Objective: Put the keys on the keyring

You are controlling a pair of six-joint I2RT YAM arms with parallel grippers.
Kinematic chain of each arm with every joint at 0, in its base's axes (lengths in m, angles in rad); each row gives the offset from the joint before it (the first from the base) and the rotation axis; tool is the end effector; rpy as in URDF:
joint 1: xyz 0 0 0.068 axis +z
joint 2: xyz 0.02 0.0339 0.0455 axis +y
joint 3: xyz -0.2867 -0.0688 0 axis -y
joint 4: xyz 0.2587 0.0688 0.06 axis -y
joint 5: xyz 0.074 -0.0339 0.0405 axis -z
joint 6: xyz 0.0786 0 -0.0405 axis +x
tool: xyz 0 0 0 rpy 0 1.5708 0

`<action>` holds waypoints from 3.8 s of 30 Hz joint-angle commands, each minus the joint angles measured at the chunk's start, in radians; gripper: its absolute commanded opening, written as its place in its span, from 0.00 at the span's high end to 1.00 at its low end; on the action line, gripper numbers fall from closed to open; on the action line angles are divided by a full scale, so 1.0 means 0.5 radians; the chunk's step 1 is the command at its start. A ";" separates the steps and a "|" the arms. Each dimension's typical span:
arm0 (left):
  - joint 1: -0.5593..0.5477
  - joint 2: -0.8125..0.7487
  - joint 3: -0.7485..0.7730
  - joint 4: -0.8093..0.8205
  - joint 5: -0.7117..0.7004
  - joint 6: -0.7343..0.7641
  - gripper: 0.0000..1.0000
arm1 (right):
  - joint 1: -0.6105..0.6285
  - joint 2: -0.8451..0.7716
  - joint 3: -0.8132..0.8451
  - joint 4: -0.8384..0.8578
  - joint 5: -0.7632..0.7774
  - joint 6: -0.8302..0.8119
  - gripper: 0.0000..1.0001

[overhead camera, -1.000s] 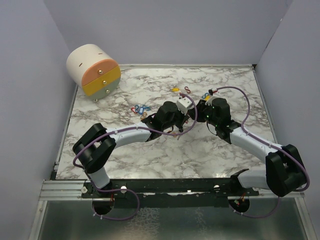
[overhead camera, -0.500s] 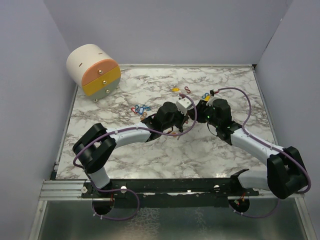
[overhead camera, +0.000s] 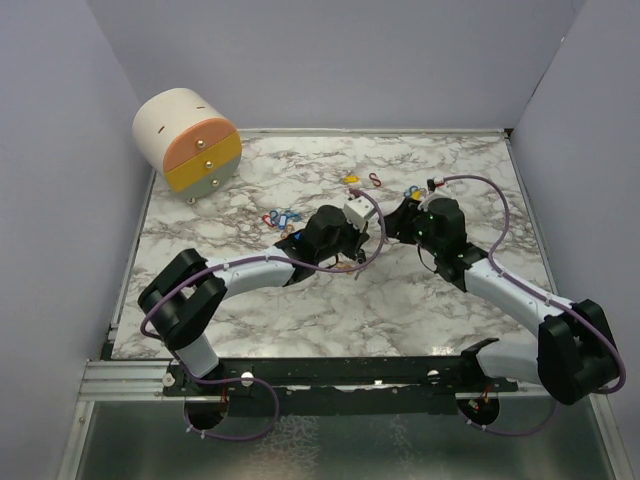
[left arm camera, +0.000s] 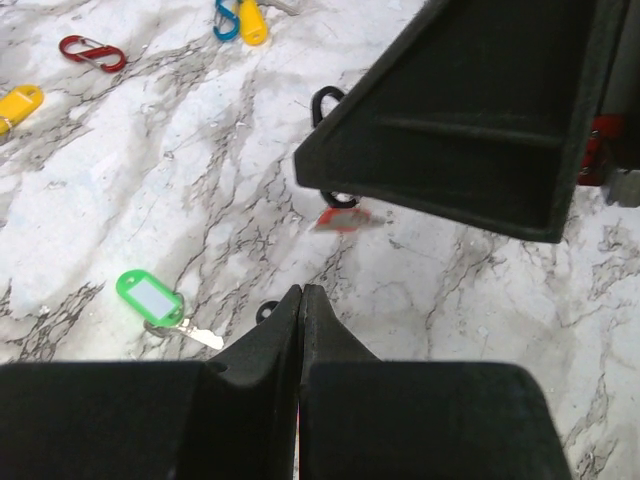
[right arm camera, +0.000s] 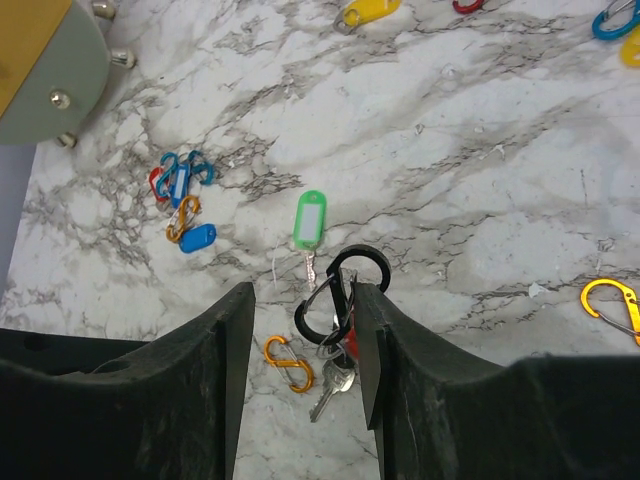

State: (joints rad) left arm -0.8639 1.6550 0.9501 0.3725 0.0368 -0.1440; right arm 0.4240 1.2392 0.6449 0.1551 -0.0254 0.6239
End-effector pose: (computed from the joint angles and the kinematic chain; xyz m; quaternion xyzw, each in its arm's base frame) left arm 0.2733 -0.3245 0.2275 0.2968 0.7583 -0.2933 0.5009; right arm 0.2842 0.1305 0.2246 0.0775 0.8406 0.2775 0.4588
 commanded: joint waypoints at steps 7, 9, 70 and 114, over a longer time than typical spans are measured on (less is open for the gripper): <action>0.074 -0.119 -0.058 -0.003 -0.005 -0.032 1.00 | -0.010 -0.012 0.032 -0.045 0.098 -0.025 0.55; 0.077 -0.119 -0.061 0.001 0.000 -0.033 1.00 | -0.010 -0.006 0.033 -0.041 0.097 -0.027 0.55; 0.284 0.302 -0.188 1.140 0.790 -0.759 0.54 | -0.010 -0.059 0.014 0.023 -0.072 0.012 1.00; 0.481 0.400 -0.401 1.645 0.798 -1.173 1.00 | -0.010 -0.113 0.015 -0.041 0.050 -0.048 0.79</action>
State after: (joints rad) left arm -0.6498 1.9015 0.7815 1.2091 0.4824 -0.7227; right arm 0.4191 1.2167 0.6567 0.1699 -0.0788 0.6086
